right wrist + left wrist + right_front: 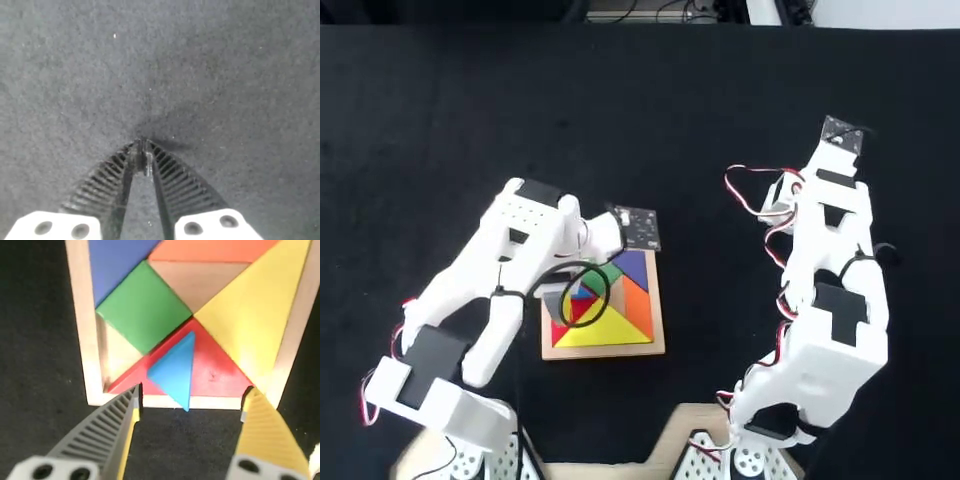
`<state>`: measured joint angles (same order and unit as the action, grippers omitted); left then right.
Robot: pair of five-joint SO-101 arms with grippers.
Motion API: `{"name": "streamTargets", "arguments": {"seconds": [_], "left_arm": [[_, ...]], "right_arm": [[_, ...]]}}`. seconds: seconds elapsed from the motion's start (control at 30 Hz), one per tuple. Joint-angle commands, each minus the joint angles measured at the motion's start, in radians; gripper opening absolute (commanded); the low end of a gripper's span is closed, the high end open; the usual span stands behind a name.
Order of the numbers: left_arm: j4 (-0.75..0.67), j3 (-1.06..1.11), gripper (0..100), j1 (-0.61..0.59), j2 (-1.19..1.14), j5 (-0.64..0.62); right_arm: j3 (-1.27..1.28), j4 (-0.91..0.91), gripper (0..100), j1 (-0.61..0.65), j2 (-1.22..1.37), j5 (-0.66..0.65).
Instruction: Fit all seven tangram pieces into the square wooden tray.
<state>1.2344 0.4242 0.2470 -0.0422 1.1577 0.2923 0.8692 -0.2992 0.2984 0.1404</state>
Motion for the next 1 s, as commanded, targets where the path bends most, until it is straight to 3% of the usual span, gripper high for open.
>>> {"name": "streamTargets", "arguments": {"seconds": [0.0,0.13,0.23,0.33,0.43,0.47,0.53,0.63,0.77,0.97], "left_arm": [[0.032,-0.008,32,-0.053,0.052,-0.008],[0.198,-0.038,32,-0.124,0.118,-0.032],[0.281,-0.079,29,-0.196,0.269,-0.14],[0.305,-0.081,20,-0.217,0.431,-0.253],[0.315,0.008,6,-0.143,0.52,-0.292],[0.311,0.038,3,-0.107,0.534,-0.295],[0.304,0.091,5,-0.045,0.537,-0.295],[0.201,0.188,3,0.021,0.514,-0.296],[0.034,0.337,3,0.03,0.496,-0.293],[-0.018,0.427,3,0.073,0.494,-0.25]], "right_arm": [[-0.039,-0.014,1.1,0.0,-0.004,0.009],[-0.039,-0.014,1.1,0.026,-0.004,-0.015],[-0.038,-0.014,1.1,0.04,-0.004,-0.038],[-0.038,-0.014,1.1,0.04,-0.004,-0.04],[-0.036,-0.014,1.1,0.04,-0.004,-0.04],[-0.035,-0.014,1.1,0.04,-0.004,-0.04],[-0.035,-0.014,1.1,0.04,-0.004,-0.04],[-0.033,-0.006,1.1,0.04,-0.004,-0.04],[-0.019,-0.012,1.1,0.038,-0.005,-0.044],[-0.019,-0.023,1.1,0.041,-0.005,-0.046]]}}
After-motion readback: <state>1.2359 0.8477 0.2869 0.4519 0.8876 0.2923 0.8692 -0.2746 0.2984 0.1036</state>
